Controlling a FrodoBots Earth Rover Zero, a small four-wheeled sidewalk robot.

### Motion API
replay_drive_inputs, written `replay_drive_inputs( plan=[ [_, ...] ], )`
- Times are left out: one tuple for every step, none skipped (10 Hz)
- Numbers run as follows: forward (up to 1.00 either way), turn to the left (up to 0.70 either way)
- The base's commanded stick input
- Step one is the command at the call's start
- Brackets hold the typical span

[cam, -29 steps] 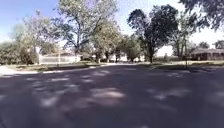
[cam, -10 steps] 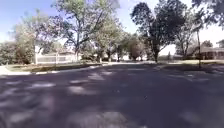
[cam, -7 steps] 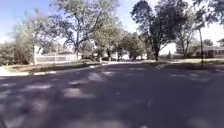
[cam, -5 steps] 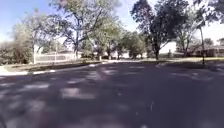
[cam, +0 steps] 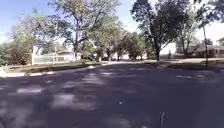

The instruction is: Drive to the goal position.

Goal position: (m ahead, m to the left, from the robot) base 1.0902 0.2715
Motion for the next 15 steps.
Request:
replay_drive_inputs(
  plan=[
    [0.7,0.0],
    [0.7,0.0],
    [0.7,0.0],
    [0.7,0.0],
    [0.7,0.0],
    [0.7,0.0],
    [0.7,0.0],
    [0.7,0.0],
    [0.7,0.0],
    [0.7,0.0],
    [0.7,0.0],
    [0.7,0.0],
    [0.7,0.0],
    [0.7,0.0],
    [0.7,0.0]
  ],
)
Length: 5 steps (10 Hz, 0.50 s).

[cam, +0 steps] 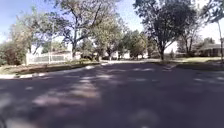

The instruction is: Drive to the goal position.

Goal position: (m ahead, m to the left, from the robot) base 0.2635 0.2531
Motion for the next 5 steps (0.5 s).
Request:
replay_drive_inputs(
  plan=[
    [0.7,0.0],
    [0.7,0.0],
    [0.7,0.0],
    [0.7,0.0],
    [0.7,0.0]
  ],
)
